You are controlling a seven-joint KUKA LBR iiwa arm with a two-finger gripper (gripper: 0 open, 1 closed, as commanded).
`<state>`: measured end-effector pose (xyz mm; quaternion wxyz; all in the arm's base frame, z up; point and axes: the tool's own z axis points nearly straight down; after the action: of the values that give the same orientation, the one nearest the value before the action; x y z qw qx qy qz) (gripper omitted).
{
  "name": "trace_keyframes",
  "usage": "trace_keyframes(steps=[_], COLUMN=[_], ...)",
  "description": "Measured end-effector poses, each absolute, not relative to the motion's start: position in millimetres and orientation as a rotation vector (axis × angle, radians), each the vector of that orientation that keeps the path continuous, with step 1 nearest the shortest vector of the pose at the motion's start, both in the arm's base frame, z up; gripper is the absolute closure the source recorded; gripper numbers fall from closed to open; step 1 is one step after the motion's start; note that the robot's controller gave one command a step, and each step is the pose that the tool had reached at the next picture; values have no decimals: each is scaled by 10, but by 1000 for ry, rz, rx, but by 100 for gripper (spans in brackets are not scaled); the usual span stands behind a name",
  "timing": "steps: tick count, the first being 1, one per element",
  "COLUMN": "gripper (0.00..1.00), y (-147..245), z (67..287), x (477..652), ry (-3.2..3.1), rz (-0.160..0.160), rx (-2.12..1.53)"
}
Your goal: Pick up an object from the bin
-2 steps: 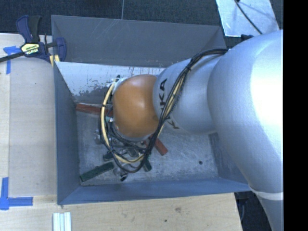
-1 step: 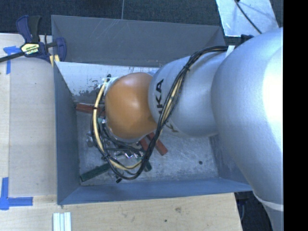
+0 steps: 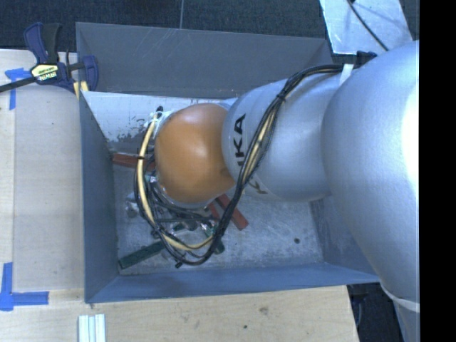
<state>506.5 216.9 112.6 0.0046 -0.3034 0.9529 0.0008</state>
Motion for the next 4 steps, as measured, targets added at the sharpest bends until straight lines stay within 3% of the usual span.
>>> trace_keyframes(steps=[1,2,3,4], gripper=[0,0,100,100], y=[2073,2071,2077,2084], z=[674,675,687,1547], x=[5055,5059,5066,5092], ry=[2991,2992,2989,2981], rz=[0,1,2,1], rx=[-971,-964,-963,-955])
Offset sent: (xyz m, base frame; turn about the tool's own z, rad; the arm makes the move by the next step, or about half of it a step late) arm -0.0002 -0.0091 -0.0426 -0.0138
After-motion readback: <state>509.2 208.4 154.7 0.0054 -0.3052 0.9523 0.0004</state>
